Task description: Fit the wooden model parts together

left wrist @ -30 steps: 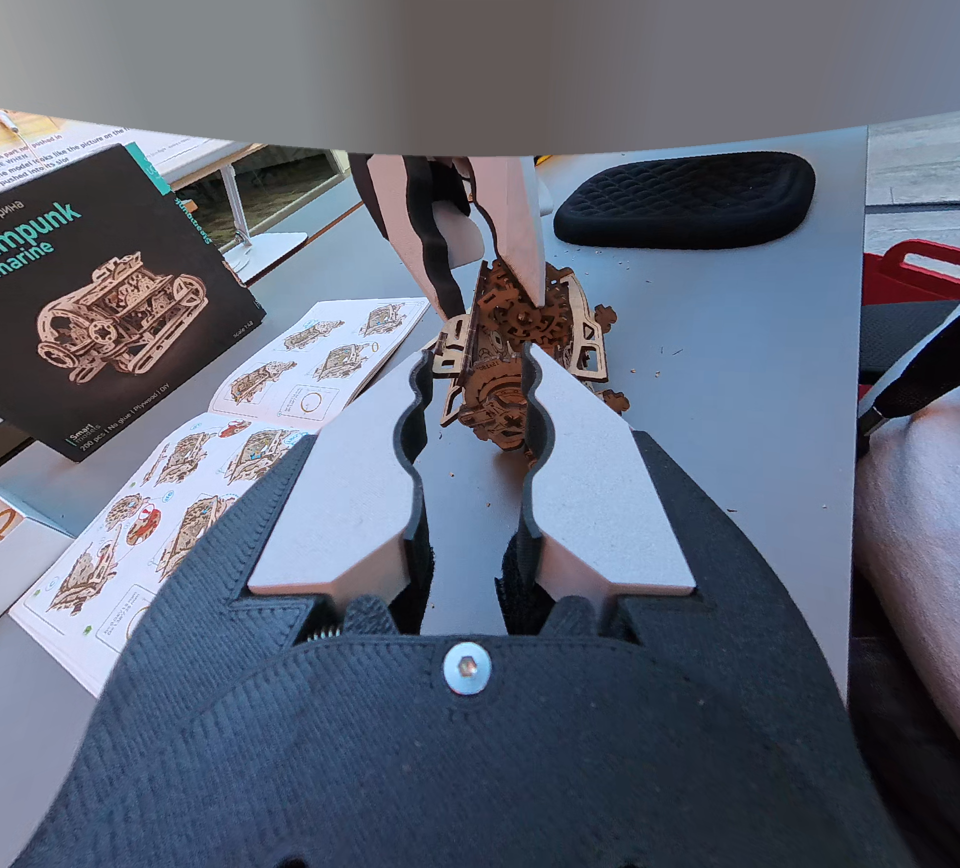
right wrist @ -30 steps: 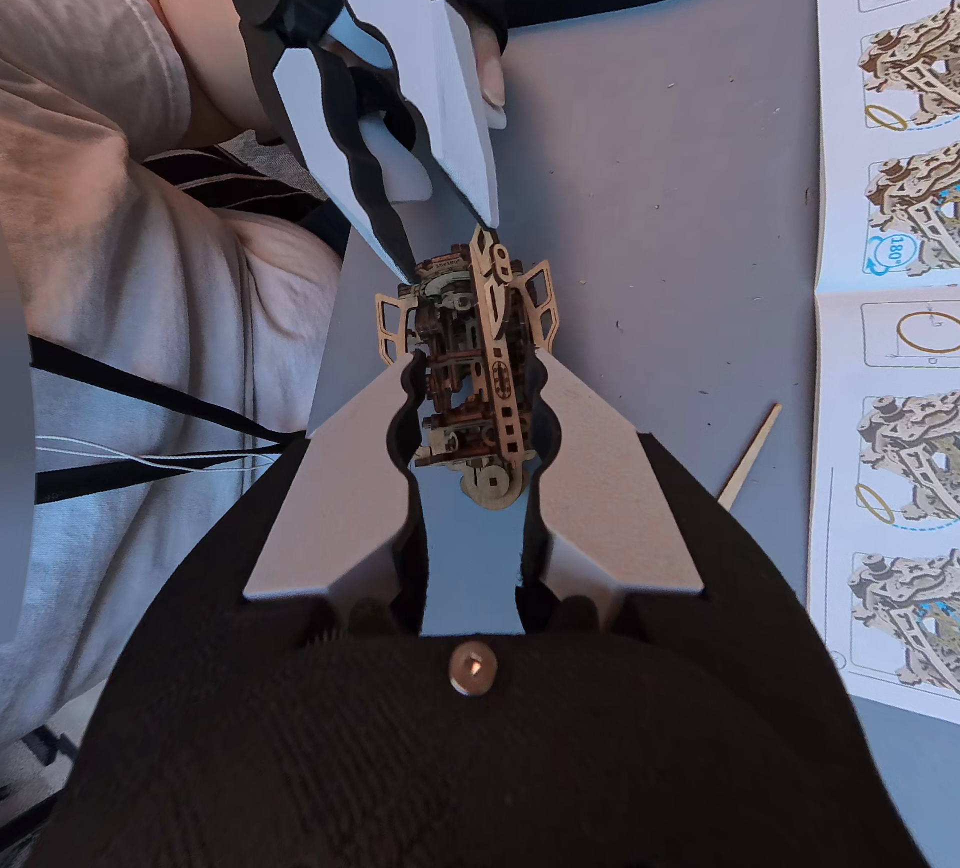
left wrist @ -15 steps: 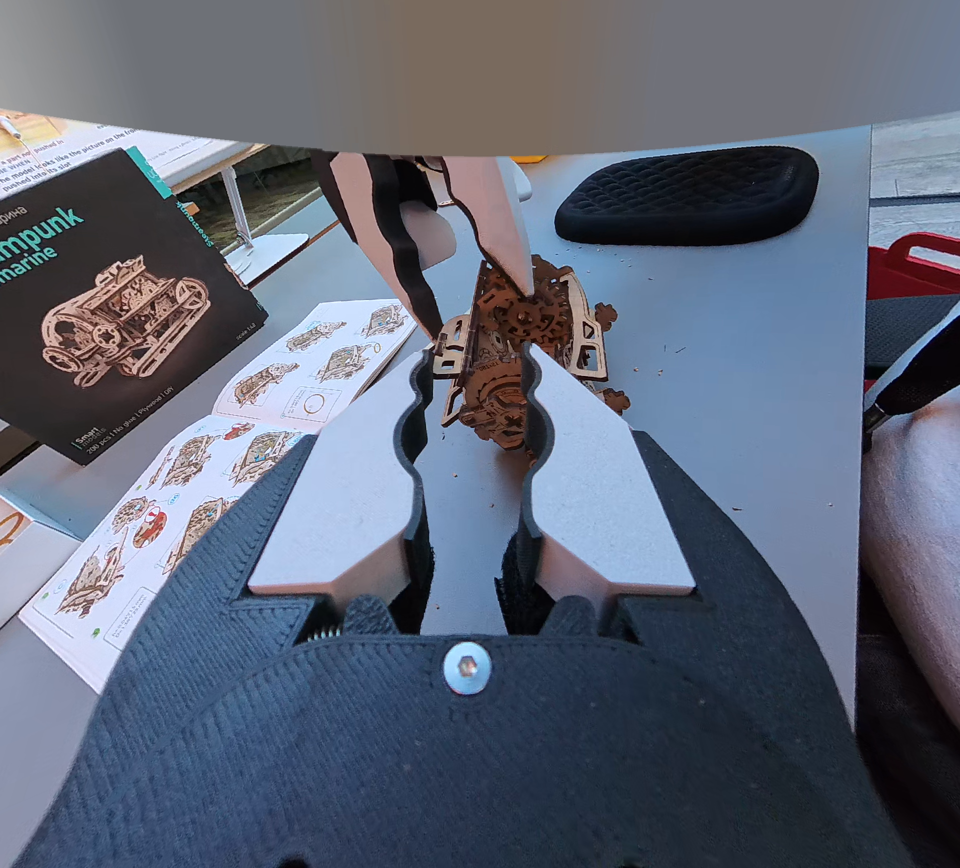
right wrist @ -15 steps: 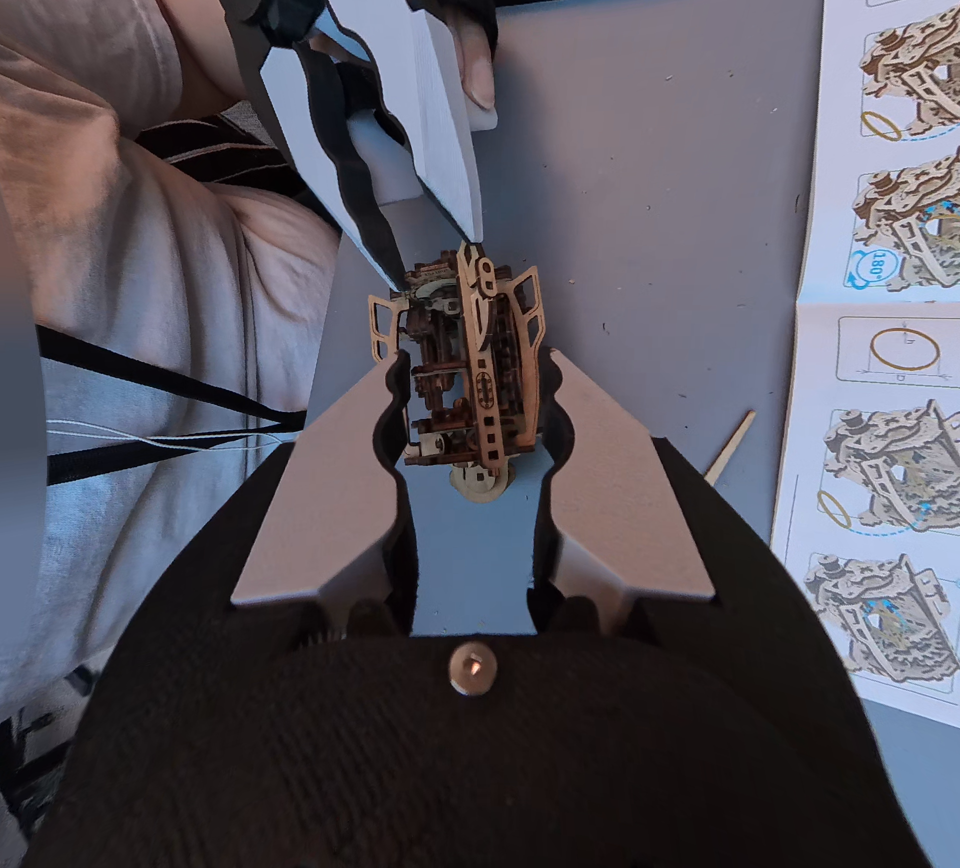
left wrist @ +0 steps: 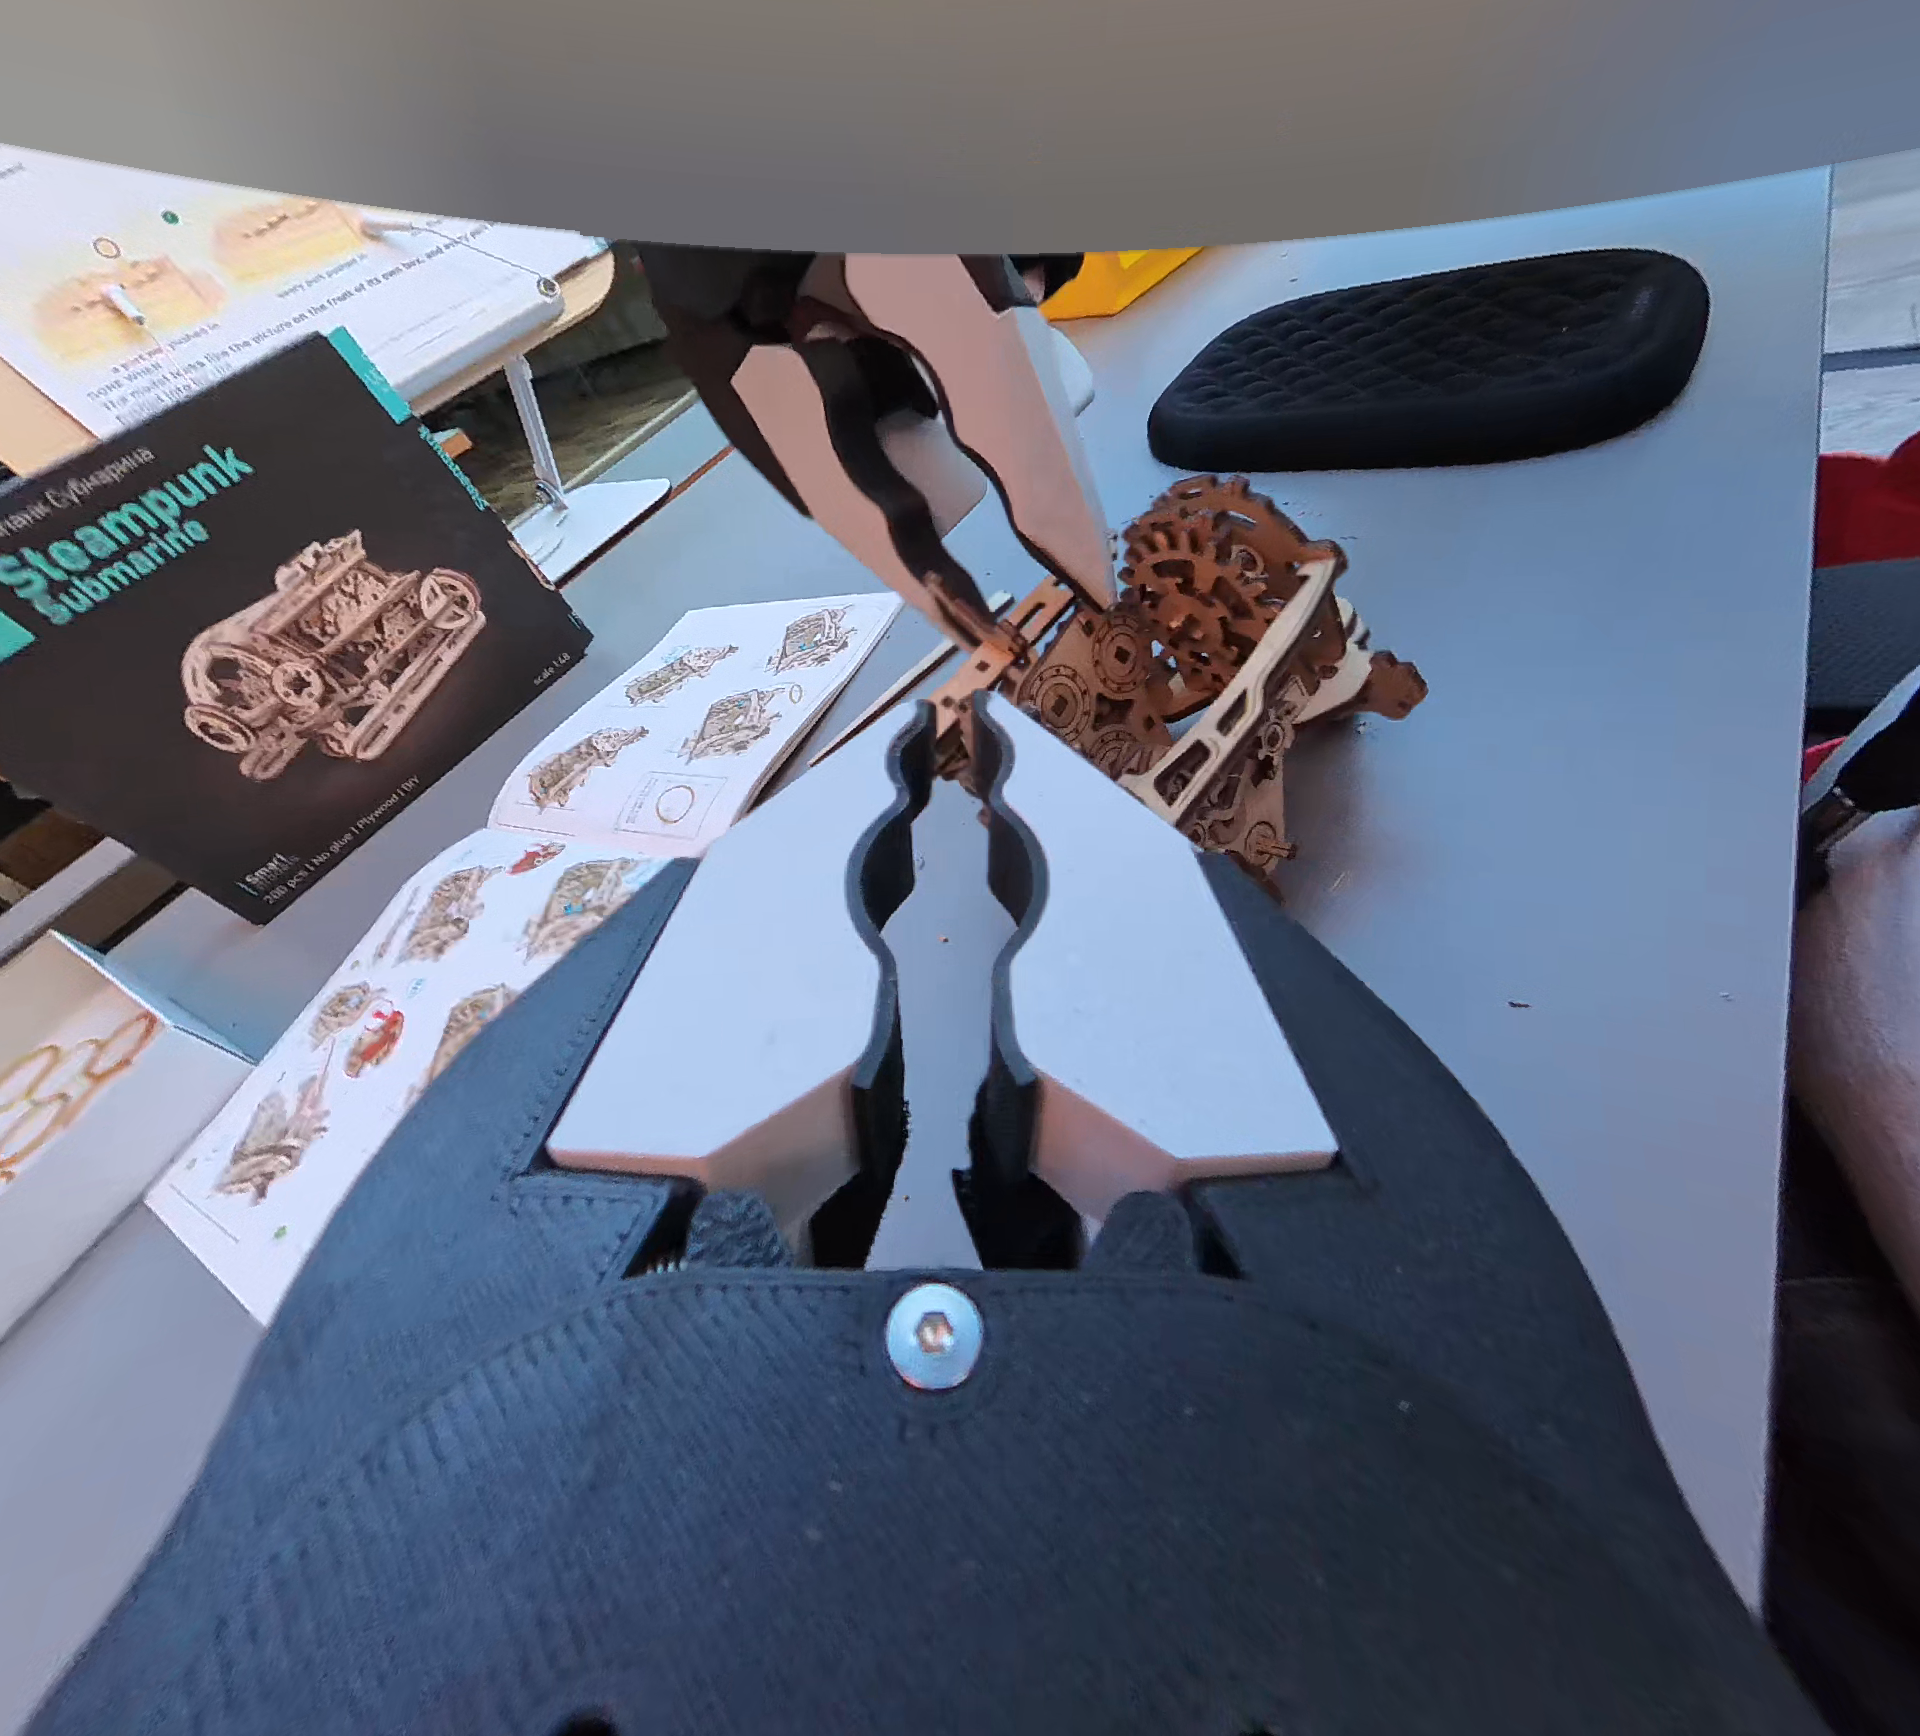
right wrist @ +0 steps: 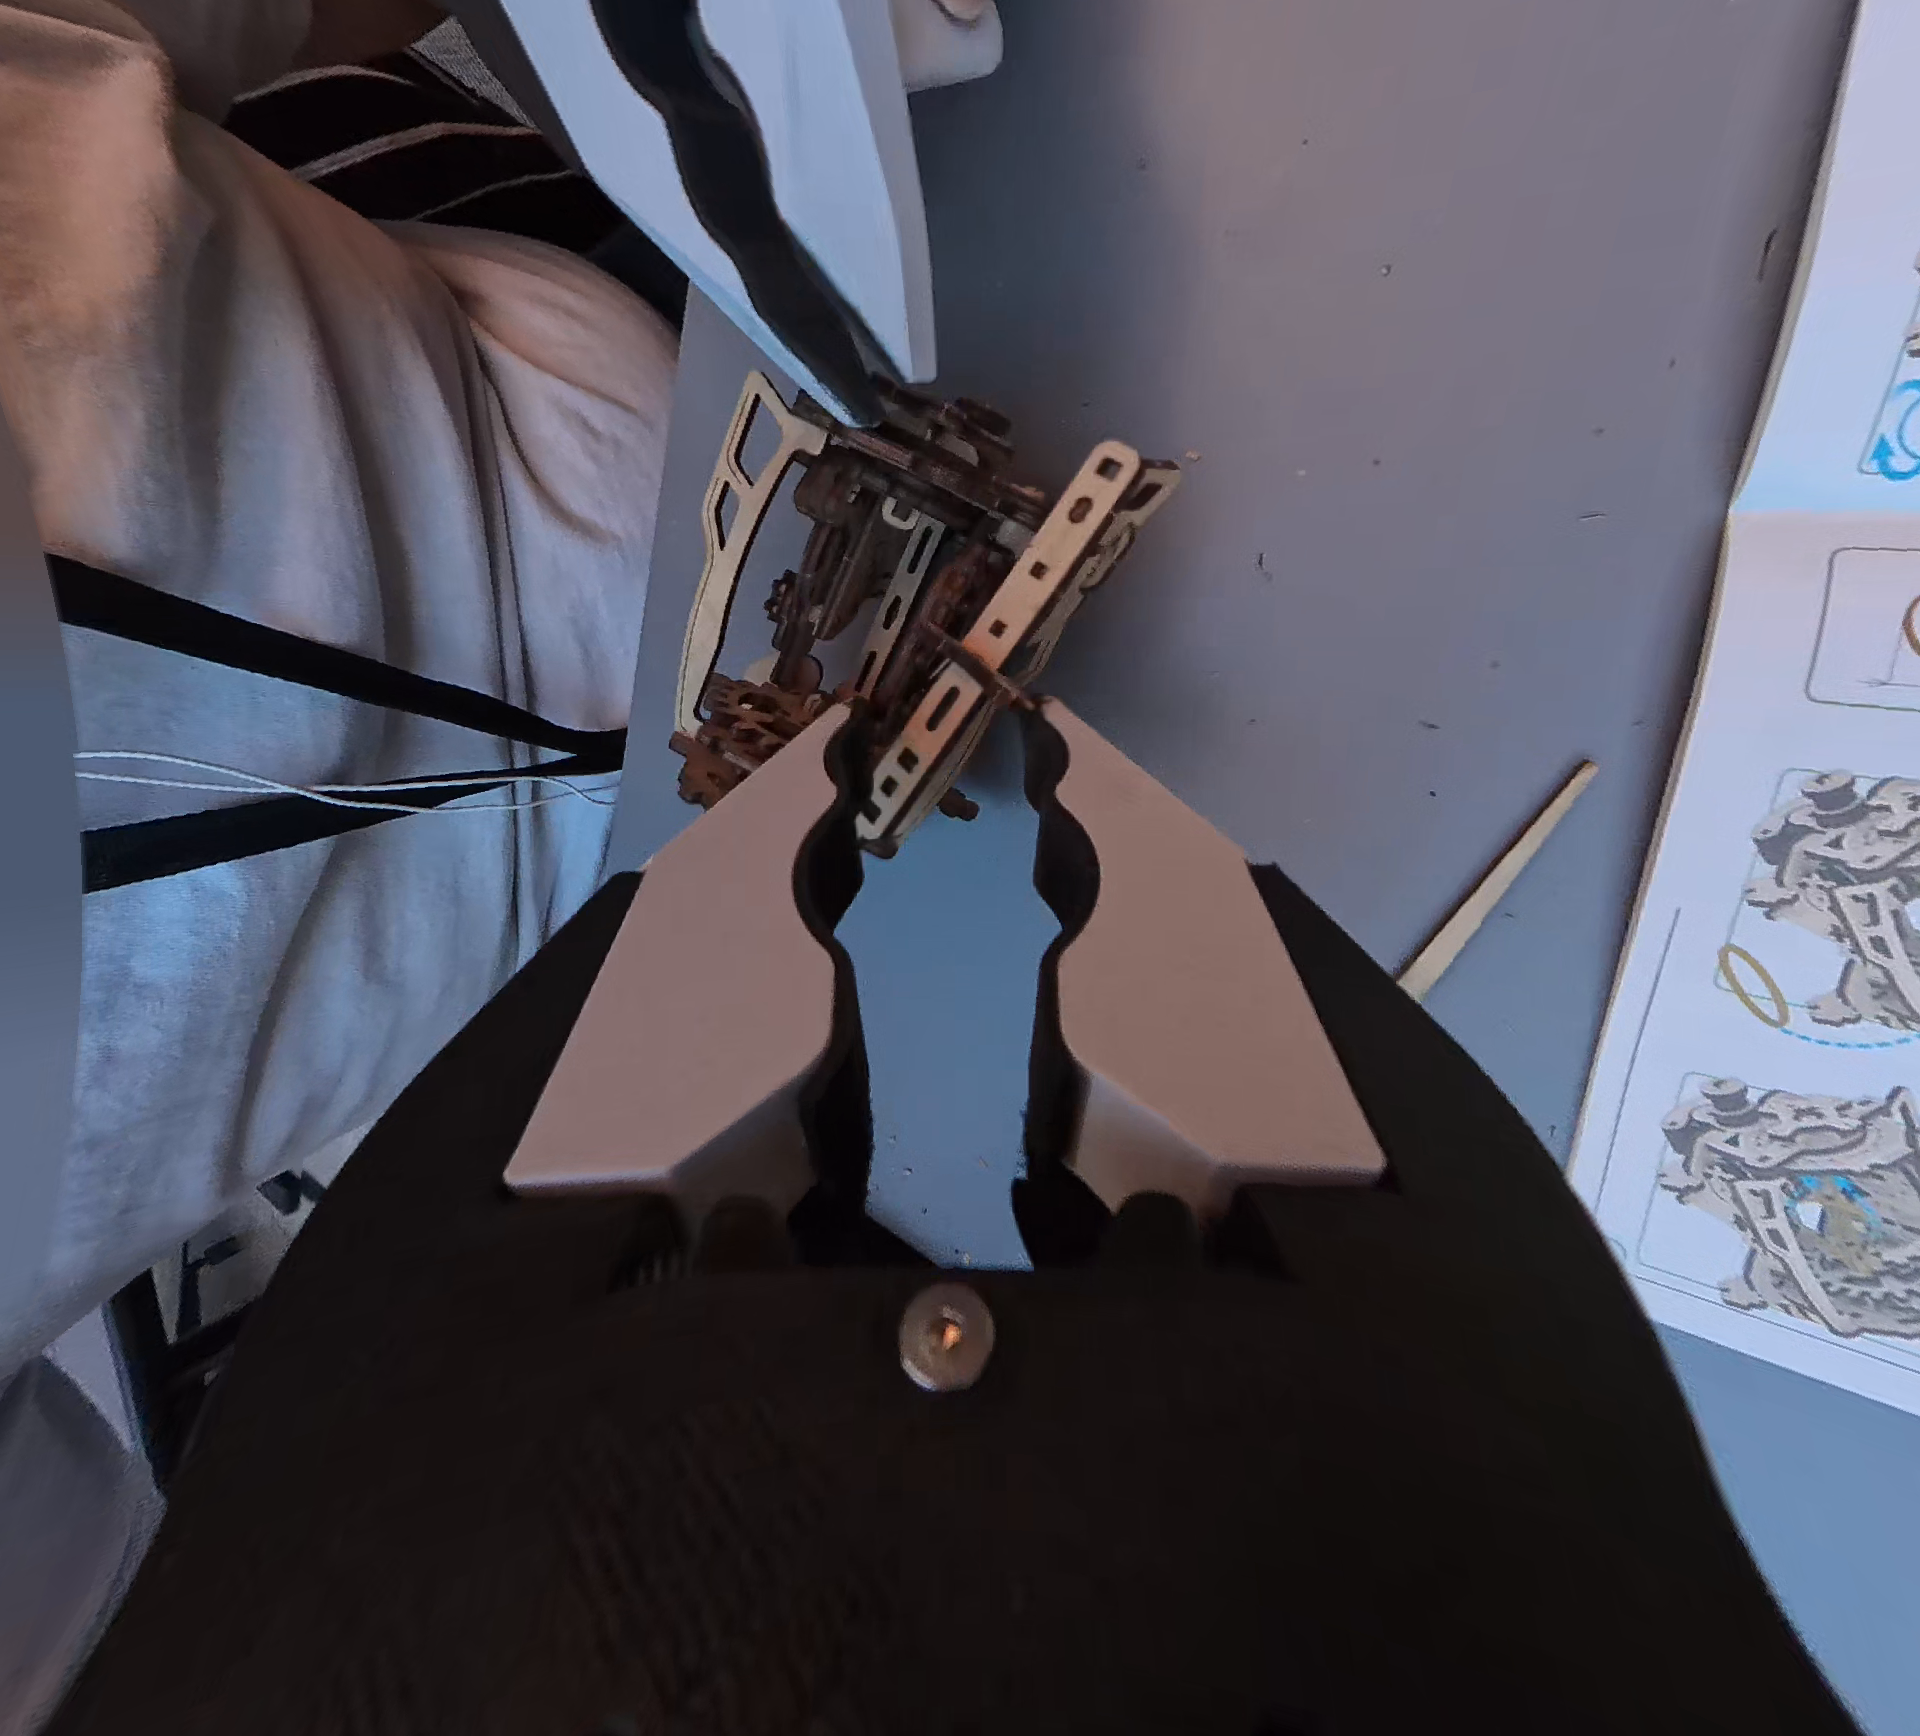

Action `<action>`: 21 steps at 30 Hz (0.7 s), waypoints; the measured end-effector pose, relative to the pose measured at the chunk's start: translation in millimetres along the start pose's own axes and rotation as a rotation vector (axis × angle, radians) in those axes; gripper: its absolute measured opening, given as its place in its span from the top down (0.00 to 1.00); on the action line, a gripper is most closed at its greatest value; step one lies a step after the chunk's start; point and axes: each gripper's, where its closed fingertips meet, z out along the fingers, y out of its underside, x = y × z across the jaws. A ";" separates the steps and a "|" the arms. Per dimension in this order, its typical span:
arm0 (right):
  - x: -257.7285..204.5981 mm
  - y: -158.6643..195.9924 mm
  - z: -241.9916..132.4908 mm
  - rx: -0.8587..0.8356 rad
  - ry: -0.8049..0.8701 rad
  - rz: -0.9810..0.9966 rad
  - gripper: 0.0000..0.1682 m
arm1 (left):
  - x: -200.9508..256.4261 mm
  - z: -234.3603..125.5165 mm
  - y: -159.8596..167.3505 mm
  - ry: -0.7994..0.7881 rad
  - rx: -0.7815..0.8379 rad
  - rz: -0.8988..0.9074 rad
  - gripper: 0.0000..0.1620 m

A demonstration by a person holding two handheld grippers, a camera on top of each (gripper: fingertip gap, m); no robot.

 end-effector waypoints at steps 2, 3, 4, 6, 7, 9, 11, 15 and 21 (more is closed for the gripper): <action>1.5 -1.6 -2.0 0.022 0.002 0.009 0.84 | -5.3 -1.6 -0.6 -0.015 0.010 -0.043 0.94; 2.5 -0.7 -2.3 0.025 0.004 0.011 0.84 | -7.6 -3.2 -2.6 -0.020 0.024 -0.056 0.94; 3.4 -0.8 -2.9 0.035 0.005 0.009 0.86 | -10.3 -4.9 -4.6 -0.025 0.039 -0.072 0.94; 3.8 -1.5 -4.6 0.063 0.004 0.006 0.94 | -16.2 -8.6 -7.9 -0.035 0.065 -0.114 0.94; 4.2 -1.8 -5.8 0.074 0.002 0.011 0.94 | -19.7 -10.1 -8.2 -0.042 0.069 -0.135 0.94; 4.3 -2.5 -7.1 0.099 -0.006 0.020 0.97 | -24.3 -12.2 -7.2 -0.043 0.063 -0.168 0.94; 5.6 -2.0 -7.4 0.118 0.002 0.025 0.97 | -27.5 -13.4 -5.8 -0.044 0.051 -0.202 0.93; 8.0 -2.8 -9.6 0.171 0.076 -0.032 0.97 | -29.8 -14.3 -5.9 -0.010 0.059 -0.331 0.91; 5.0 -6.1 -16.7 0.216 0.344 -0.250 0.98 | -37.4 -12.7 -6.0 0.121 0.107 -0.588 0.86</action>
